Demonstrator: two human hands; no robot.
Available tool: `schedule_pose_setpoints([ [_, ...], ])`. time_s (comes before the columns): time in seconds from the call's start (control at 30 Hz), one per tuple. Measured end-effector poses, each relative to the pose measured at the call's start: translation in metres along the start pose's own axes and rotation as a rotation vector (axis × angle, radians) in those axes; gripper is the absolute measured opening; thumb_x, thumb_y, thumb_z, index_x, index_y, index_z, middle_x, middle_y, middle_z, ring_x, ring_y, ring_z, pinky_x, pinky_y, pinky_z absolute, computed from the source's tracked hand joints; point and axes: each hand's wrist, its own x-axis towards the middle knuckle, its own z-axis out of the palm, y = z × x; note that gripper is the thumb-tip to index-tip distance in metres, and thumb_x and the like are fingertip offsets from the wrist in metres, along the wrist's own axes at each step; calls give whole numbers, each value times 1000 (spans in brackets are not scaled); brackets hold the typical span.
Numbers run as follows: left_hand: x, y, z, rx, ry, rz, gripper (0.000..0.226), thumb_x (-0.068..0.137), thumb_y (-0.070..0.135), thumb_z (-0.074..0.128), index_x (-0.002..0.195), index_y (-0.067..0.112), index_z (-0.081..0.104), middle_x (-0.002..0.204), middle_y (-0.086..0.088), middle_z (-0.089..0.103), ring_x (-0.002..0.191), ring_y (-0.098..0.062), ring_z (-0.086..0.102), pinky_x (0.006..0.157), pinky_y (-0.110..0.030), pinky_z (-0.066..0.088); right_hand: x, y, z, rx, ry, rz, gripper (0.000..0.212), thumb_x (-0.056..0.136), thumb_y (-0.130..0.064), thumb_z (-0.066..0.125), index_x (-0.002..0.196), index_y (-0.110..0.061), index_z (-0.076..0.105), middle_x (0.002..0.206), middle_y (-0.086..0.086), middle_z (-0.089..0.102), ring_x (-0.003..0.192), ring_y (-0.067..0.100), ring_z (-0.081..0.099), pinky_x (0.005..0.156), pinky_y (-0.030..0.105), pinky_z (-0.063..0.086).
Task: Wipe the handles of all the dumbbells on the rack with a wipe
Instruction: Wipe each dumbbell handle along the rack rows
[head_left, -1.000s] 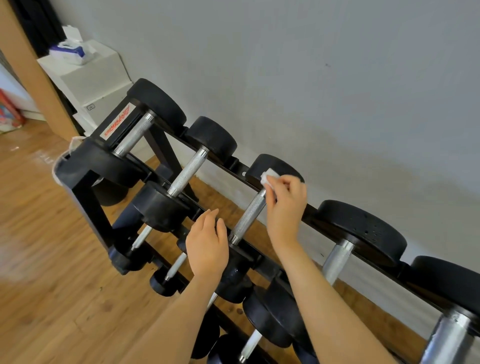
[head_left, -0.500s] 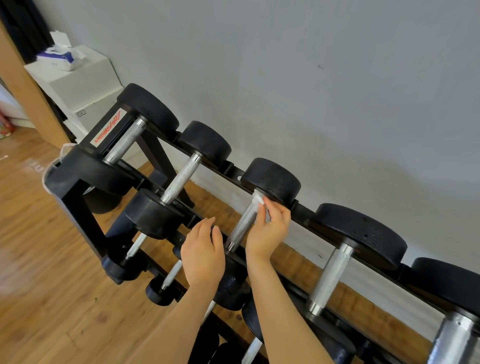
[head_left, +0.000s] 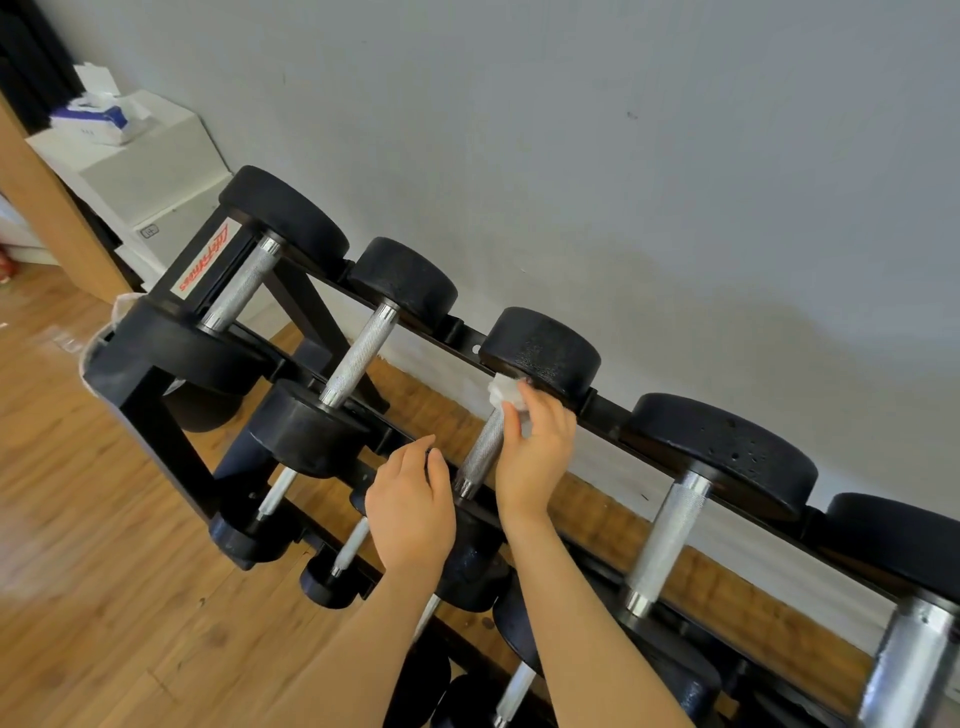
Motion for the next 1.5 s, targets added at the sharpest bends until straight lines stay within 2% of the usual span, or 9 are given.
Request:
schedule_pose_setpoints([
  [0.17,1,-2,1,-6,-18,-12,37,102,31,36,127,22,63,125,4,65,119,-15,54,100,-30,36,-7,2,7,-21,-18,-25,21,85,-8,69,105,-11,72,104,2,68,95,8,54,72,35,56],
  [0.33,-1,1,-1,-23,-26,-23,37,103,31,36,127,22,63,126,5,64,119,-15,53,102,-34,35,-12,5,5,-67,-124,-134,24,83,-9,72,106,-10,71,103,3,69,94,9,57,68,30,58],
  [0.57,-1,-4,-6,-50,-73,1,35,103,28,37,127,21,62,127,6,62,122,-13,51,104,-32,32,6,8,-3,-129,-81,-170,21,88,-15,66,108,-8,71,103,6,69,88,16,66,65,35,59],
  [0.67,-5,-6,-7,-19,-100,33,32,103,27,40,124,20,64,124,4,64,120,-14,52,102,-32,35,6,3,-3,-165,-125,-210,23,87,-11,67,110,-7,70,104,8,69,87,18,68,65,32,59],
  [0.8,-5,-6,-6,20,-110,48,31,102,30,43,118,21,67,117,4,67,116,-18,54,98,-36,40,20,2,-9,-248,-155,-261,22,89,-16,65,108,-7,71,98,7,73,85,18,71,67,15,49],
  [1.0,-5,-8,-4,23,-91,62,35,99,34,40,115,22,69,114,5,68,117,-17,55,98,-37,42,7,7,-14,-294,-190,-358,25,89,-22,59,101,-5,73,100,8,73,84,16,71,66,19,54],
  [1.23,-6,-12,0,15,-75,71,30,101,32,44,113,22,70,112,5,68,115,-18,56,96,-40,44,21,-1,-13,-350,-202,-314,18,85,-15,70,101,-7,74,95,6,74,78,16,71,63,13,47],
  [1.4,-6,-11,-1,8,-77,65,29,99,31,46,114,22,69,114,5,68,117,-17,55,98,-39,41,1,-1,-20,-367,-255,-379,22,79,-15,76,100,-8,74,97,5,74,79,14,72,66,13,47],
  [1.5,-6,-10,-2,10,-85,56,29,100,31,46,115,22,69,115,5,67,118,-17,54,99,-39,40,12,-5,-18,-360,-230,-333,20,80,-14,74,99,-7,74,94,6,74,79,16,72,64,15,47],
])
